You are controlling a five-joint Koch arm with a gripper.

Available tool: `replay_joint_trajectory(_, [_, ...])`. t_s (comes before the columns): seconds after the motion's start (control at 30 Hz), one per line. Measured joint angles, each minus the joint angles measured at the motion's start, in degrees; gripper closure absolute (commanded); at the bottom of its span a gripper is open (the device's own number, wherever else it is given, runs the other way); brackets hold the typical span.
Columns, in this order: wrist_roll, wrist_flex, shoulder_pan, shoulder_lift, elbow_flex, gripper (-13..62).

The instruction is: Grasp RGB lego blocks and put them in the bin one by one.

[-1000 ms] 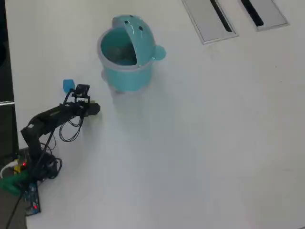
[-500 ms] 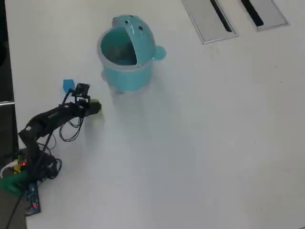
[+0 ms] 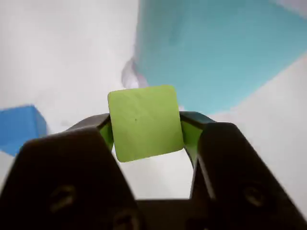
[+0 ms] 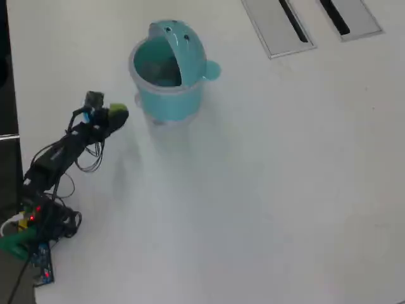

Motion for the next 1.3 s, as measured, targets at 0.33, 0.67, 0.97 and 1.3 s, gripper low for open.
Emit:
replay_joint_trajectory(0.33, [4.6,0.1,-1.4,0.8,-11.0,34.5])
replay_joint_trajectory(0.67, [7.0,0.1,-2.3,-5.8,-25.8,34.6])
replay_joint_trajectory(0.97, [7.0,-1.8,-1.7,-13.4,-33.0,34.7])
replay_joint_trajectory(1.3, [8.7,-4.7,0.0,-24.0,-48.1,34.7])
